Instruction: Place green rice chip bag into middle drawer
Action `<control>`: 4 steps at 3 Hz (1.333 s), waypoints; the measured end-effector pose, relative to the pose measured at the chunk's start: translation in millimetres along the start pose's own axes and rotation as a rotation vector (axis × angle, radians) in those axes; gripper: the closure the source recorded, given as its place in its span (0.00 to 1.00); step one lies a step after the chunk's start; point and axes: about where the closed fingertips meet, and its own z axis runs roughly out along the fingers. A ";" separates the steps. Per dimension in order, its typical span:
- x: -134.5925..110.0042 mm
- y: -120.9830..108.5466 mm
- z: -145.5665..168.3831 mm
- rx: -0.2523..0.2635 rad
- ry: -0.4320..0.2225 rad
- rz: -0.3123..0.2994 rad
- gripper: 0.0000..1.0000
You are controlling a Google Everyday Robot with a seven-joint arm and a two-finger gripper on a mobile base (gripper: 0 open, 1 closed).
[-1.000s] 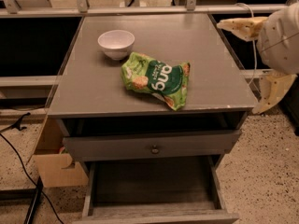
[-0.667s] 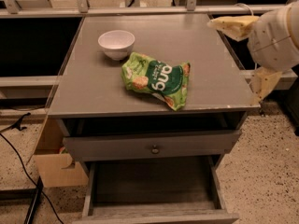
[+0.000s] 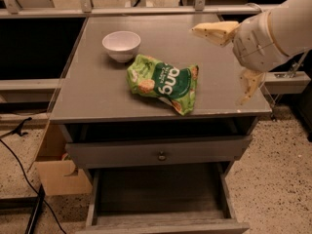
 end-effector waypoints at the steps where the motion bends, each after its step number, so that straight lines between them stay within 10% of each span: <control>1: -0.6 0.6 1.5 0.003 -0.003 -0.004 0.00; 4: -11.8 -19.9 56.4 0.112 -0.082 -0.089 0.00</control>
Offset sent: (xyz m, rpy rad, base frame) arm 0.0006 0.0013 -0.0108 0.0142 -0.0144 0.0311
